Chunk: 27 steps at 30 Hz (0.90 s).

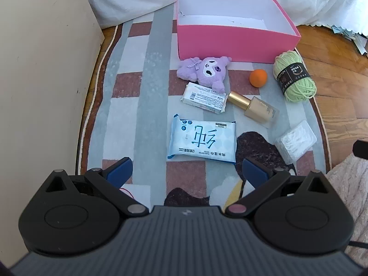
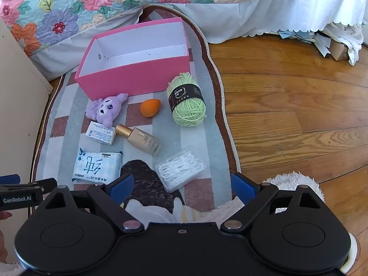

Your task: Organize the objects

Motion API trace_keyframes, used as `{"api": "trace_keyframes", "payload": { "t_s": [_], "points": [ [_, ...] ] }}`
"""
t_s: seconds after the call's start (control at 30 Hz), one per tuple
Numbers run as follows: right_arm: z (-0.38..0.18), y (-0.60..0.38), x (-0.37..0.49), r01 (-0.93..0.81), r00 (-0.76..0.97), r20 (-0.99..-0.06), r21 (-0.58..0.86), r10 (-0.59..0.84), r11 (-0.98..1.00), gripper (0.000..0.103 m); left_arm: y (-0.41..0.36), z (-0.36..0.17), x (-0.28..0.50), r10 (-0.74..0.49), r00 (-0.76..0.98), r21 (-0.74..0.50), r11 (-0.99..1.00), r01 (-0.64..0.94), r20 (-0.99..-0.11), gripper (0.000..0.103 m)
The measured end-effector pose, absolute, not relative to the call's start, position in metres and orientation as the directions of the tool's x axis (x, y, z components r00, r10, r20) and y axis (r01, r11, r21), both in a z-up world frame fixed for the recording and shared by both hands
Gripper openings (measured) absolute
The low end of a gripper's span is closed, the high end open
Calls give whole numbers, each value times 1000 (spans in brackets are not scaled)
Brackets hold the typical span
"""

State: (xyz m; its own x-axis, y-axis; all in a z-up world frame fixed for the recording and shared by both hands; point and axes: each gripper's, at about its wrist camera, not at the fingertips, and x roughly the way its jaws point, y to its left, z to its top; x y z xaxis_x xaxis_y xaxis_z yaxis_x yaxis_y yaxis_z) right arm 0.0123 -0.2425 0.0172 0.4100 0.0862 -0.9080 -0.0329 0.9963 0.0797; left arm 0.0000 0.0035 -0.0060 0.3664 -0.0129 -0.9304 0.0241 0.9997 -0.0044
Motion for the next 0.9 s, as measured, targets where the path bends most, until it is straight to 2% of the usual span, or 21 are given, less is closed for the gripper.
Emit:
{"api": "trace_keyframes", "payload": {
  "t_s": [0.33, 0.9],
  "points": [
    [7, -238, 7, -63, 411, -911, 5, 30, 998, 94, 2, -13, -1, -39, 336, -36, 999, 16, -941, 103],
    [6, -238, 4, -81, 415, -907, 46, 76, 996, 94, 3, -15, -1, -20, 344, -22, 1000, -2, -939, 103]
  ]
}}
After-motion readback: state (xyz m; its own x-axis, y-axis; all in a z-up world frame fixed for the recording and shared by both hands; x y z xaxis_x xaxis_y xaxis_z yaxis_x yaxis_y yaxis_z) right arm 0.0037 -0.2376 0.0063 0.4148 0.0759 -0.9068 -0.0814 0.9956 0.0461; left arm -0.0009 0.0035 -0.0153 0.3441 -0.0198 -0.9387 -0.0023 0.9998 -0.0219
